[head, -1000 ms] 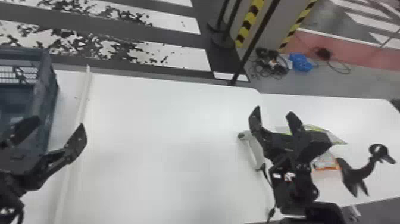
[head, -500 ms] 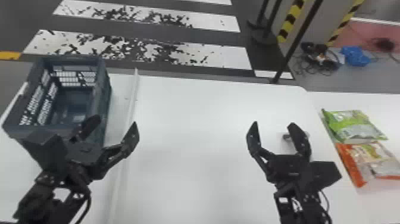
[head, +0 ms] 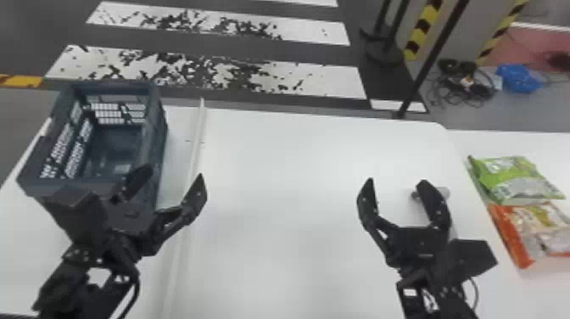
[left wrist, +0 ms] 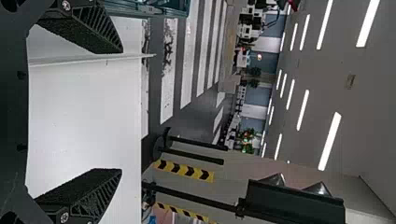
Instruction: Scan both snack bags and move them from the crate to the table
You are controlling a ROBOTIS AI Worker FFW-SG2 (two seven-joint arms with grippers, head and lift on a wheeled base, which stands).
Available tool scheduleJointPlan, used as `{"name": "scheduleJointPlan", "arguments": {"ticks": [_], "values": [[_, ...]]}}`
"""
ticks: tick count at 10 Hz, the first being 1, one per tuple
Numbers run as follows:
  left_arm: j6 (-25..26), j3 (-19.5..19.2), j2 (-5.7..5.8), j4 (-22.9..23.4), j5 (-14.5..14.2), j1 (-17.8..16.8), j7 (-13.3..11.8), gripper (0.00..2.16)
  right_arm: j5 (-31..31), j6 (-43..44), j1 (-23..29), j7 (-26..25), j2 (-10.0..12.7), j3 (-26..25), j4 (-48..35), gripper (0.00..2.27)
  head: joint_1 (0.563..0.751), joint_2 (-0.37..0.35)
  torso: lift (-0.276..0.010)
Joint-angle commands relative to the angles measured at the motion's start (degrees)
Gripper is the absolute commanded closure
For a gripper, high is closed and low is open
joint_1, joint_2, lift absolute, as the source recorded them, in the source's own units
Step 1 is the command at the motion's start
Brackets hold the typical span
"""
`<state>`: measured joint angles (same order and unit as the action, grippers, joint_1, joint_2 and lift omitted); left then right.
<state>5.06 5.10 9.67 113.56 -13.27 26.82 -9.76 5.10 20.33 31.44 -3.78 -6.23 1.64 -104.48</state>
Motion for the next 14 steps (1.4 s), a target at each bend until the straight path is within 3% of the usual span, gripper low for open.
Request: {"name": "scheduleJointPlan", "arguments": {"ticks": [1,14], "values": [[0.0,0.0,-0.01,0.1,0.0,0.2,0.0,0.09,0.3,0.1,0.2,0.0,0.0,-0.1,0.0,0.07,0.695,-0.116,-0.088],[0.2,0.1,0.08,0.4,0.1,0.2,-0.1,0.09,0.3,-0.1,0.4,-0.8,-0.1,-0.1,-0.1,0.08,0.695,-0.121,-0.088]]}}
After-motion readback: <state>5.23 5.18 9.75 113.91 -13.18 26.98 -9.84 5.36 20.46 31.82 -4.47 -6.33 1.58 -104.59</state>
